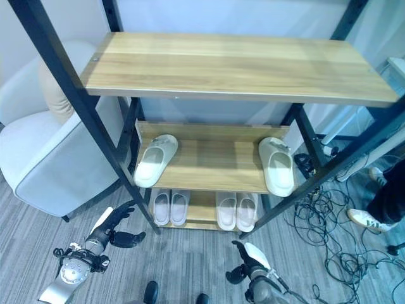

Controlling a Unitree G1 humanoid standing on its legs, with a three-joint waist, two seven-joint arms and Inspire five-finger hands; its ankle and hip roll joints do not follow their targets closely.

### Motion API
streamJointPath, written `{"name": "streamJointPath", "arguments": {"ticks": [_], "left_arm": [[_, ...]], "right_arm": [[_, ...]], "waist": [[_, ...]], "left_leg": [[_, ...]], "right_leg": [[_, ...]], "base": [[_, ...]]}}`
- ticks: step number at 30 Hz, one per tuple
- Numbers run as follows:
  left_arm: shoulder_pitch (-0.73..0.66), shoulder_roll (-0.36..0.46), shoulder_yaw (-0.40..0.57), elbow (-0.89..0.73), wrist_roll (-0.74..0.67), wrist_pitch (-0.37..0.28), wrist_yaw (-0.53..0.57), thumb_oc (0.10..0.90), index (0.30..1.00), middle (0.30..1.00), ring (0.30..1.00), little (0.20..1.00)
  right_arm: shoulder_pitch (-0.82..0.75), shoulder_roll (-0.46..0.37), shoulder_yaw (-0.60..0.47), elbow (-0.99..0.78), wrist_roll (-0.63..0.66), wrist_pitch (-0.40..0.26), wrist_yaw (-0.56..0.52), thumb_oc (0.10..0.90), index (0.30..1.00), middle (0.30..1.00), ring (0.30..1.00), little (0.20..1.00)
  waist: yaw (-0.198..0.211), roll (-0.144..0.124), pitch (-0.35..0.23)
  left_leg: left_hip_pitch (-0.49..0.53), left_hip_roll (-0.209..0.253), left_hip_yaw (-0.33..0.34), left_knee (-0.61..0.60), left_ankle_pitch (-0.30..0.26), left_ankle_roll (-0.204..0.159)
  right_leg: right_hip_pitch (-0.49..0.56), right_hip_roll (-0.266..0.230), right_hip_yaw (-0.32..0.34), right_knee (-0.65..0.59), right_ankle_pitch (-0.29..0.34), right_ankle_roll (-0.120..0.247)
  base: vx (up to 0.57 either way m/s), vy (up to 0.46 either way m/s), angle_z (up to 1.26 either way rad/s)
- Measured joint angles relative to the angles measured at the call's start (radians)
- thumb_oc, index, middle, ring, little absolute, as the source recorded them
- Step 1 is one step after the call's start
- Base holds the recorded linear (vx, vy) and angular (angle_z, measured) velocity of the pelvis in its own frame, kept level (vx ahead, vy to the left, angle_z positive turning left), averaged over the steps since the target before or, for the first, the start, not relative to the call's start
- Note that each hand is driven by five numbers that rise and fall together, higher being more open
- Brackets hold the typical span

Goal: Arrange the slippers neatly on the shoe rack.

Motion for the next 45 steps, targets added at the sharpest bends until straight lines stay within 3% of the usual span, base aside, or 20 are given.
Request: {"name": "streamJointPath", "arguments": {"ticks": [10, 21, 29, 39, 41, 45], "left_arm": [[0.031, 0.011, 0.001, -0.107, -0.001, 0.0, 0.003, 0.8, 0.9, 0.9, 0.9, 0.9], [0.02, 0.011, 0.013, -0.175, 0.08, -0.006, 0.136, 0.8, 0.9, 0.9, 0.9, 0.9], [-0.022, 0.011, 0.01, -0.208, 0.118, -0.02, 0.16, 0.8, 0.9, 0.9, 0.9, 0.9], [-0.158, 0.006, -0.005, -0.217, 0.184, -0.02, 0.227, 0.8, 0.9, 0.9, 0.9, 0.9], [-0.2, 0.014, -0.021, -0.216, 0.221, -0.019, 0.244, 0.8, 0.9, 0.9, 0.9, 0.9], [-0.316, 0.025, -0.06, -0.187, 0.288, -0.018, 0.257, 0.8, 0.9, 0.9, 0.9, 0.9]], "right_arm": [[0.062, 0.022, 0.016, 0.034, -0.004, 0.01, 0.0, 0.8, 0.9, 0.9, 0.9, 0.9], [0.062, 0.022, 0.034, 0.034, -0.007, 0.009, -0.031, 0.8, 0.9, 0.9, 0.9, 0.9], [0.066, 0.023, 0.036, 0.034, -0.009, 0.009, -0.039, 0.8, 0.9, 0.9, 0.9, 0.9], [0.078, 0.057, 0.037, 0.036, -0.01, 0.01, -0.059, 0.8, 0.9, 0.9, 0.9, 0.9], [0.082, 0.057, 0.036, 0.038, -0.011, 0.011, -0.06, 0.8, 0.9, 0.9, 0.9, 0.9], [0.089, 0.055, 0.039, 0.038, -0.025, 0.011, -0.064, 0.8, 0.9, 0.9, 0.9, 0.9]], "waist": [[0.001, 0.016, -0.012], [0.0, 0.038, -0.026], [-0.007, 0.04, -0.027], [-0.034, 0.043, -0.029], [-0.032, 0.048, -0.033], [-0.067, 0.067, -0.045]], "left_leg": [[0.014, 0.013, 0.021, -0.003, 0.012, -0.008], [0.014, 0.017, 0.02, -0.003, 0.014, -0.01], [0.016, 0.017, 0.024, -0.003, 0.014, -0.01], [0.02, 0.017, 0.049, -0.003, 0.015, -0.009], [0.02, 0.018, 0.069, -0.003, 0.014, -0.008], [0.015, 0.018, 0.079, -0.003, 0.014, -0.008]], "right_leg": [[0.003, 0.012, 0.023, -0.006, 0.01, -0.001], [0.003, 0.015, 0.023, -0.006, 0.018, -0.009], [0.002, 0.014, 0.026, -0.006, 0.02, -0.008], [-0.007, 0.013, 0.054, -0.006, 0.024, -0.002], [-0.014, 0.012, 0.074, -0.006, 0.027, 0.0], [-0.029, 0.011, 0.081, -0.006, 0.031, 0.0]], "base": [[0.02, -0.005, -0.06], [0.0, 0.0, 0.0], [0.0, -0.006, -0.01], [0.0, -0.01, -0.08], [0.0, -0.003, -0.2], [-0.01, -0.002, -0.1]]}}
